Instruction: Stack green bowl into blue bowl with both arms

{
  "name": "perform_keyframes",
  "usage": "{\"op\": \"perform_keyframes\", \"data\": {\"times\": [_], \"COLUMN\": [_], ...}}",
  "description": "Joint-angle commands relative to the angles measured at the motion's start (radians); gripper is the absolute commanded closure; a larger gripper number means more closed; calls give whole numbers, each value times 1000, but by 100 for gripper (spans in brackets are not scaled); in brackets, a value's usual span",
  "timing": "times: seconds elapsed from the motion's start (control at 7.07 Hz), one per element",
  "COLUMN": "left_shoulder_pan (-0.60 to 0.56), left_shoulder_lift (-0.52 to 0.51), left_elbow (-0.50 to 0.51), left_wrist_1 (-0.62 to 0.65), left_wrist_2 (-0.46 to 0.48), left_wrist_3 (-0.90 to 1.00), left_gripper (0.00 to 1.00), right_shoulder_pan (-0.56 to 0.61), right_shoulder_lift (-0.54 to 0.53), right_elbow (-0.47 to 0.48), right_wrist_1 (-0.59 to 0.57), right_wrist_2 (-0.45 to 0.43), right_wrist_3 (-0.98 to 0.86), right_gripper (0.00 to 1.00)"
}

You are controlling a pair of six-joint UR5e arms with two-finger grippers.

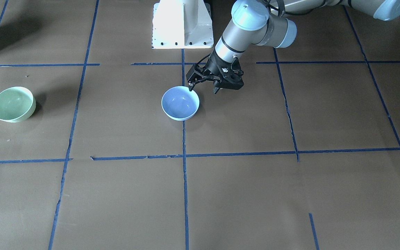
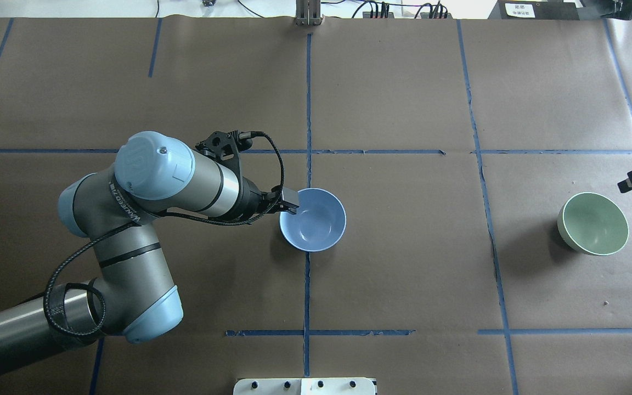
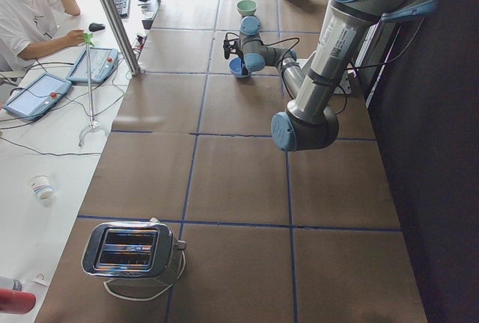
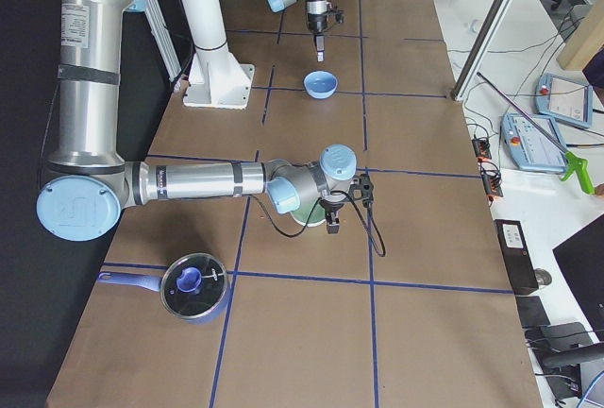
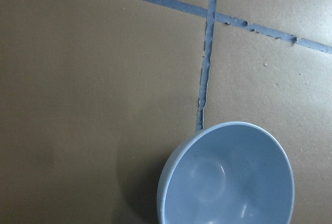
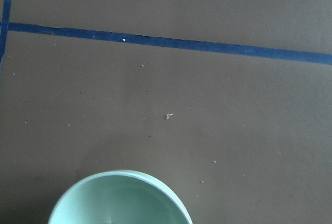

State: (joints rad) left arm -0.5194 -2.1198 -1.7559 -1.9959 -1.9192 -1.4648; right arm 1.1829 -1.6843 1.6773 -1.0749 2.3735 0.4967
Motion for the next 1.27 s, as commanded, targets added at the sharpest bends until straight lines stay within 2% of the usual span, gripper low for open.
{"op": "perform_keyframes", "data": {"times": [0.0, 0.28, 0.42, 0.57, 0.85, 0.99, 1.13], "left_shoulder_pan": [-7, -13, -14, -16, -24, -25, -27], "left_shoulder_lift": [8, 8, 8, 8, 11, 29, 81], "left_elbow": [-16, -16, -17, -19, -46, -75, -149], "left_wrist_1": [0, 0, 0, 0, 0, 0, 2], "left_wrist_2": [0, 0, 0, 0, -1, -1, -4], "left_wrist_3": [0, 0, -2, 0, 0, -2, -2], "left_gripper": [0, 0, 0, 0, 0, 0, 0], "right_shoulder_pan": [-98, -123, -124, -127, -150, -188, -286], "right_shoulder_lift": [-81, -81, -80, -71, -19, 36, 104], "right_elbow": [-54, -91, -106, -111, -84, -12, 69], "right_wrist_1": [266, 271, 273, 273, 274, 248, 250], "right_wrist_2": [-42, -88, -89, -83, -70, -47, -83], "right_wrist_3": [149, 148, 152, 151, 154, 236, 437], "right_gripper": [5, 8, 62, 98, 100, 100, 100]}}
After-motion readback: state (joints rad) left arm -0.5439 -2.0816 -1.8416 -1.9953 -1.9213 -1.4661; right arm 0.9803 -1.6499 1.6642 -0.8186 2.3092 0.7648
